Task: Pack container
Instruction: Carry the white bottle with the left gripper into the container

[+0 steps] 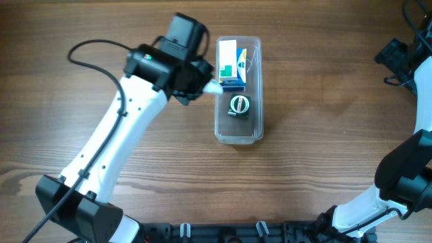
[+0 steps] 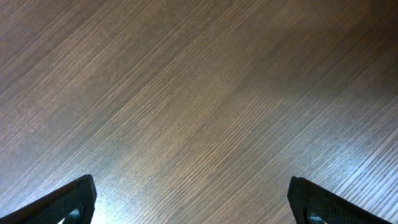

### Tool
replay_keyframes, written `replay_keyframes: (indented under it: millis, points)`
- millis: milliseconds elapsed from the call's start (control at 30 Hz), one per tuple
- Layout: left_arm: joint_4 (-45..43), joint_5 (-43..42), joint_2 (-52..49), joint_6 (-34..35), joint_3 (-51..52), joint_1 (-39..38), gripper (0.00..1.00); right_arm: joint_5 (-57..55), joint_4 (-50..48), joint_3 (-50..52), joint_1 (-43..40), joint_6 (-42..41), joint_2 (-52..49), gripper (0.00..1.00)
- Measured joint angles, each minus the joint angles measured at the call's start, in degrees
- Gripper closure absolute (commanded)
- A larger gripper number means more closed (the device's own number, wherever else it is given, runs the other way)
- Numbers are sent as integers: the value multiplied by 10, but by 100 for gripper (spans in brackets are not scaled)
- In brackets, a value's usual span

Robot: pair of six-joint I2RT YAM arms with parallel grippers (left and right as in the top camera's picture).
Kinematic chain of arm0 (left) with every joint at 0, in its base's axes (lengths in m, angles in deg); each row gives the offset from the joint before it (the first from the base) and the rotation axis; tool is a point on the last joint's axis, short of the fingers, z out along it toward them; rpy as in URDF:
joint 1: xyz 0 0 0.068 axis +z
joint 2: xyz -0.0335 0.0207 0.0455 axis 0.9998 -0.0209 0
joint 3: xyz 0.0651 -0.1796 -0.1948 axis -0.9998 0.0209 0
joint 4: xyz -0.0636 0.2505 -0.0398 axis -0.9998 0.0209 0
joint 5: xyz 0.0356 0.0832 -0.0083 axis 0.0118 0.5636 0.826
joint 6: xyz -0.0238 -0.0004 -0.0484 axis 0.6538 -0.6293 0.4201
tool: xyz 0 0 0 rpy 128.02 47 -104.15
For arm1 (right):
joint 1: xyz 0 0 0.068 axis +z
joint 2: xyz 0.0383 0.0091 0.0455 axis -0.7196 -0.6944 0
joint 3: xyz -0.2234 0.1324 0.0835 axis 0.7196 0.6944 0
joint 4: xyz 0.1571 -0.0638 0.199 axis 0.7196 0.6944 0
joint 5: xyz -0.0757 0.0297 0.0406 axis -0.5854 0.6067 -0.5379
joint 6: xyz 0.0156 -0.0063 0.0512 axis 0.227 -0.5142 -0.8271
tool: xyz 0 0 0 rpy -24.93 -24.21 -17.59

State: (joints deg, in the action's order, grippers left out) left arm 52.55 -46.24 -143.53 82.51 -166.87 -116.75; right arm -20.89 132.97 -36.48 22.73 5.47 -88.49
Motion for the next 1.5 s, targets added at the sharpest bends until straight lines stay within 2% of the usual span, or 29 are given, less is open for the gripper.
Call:
replay_keyframes:
  millis: [400, 800, 1500]
  points:
    - [-14, 63, -4, -87, 0, -96, 77, 0, 0, 0, 0, 0, 0, 0]
    - [-38, 85, -119, -189, 0, -127, 77, 0, 0, 0, 0, 0, 0, 0]
    - [-4, 85, -178, -200, 0, -192, 69, 0, 0, 0, 0, 0, 0, 0]
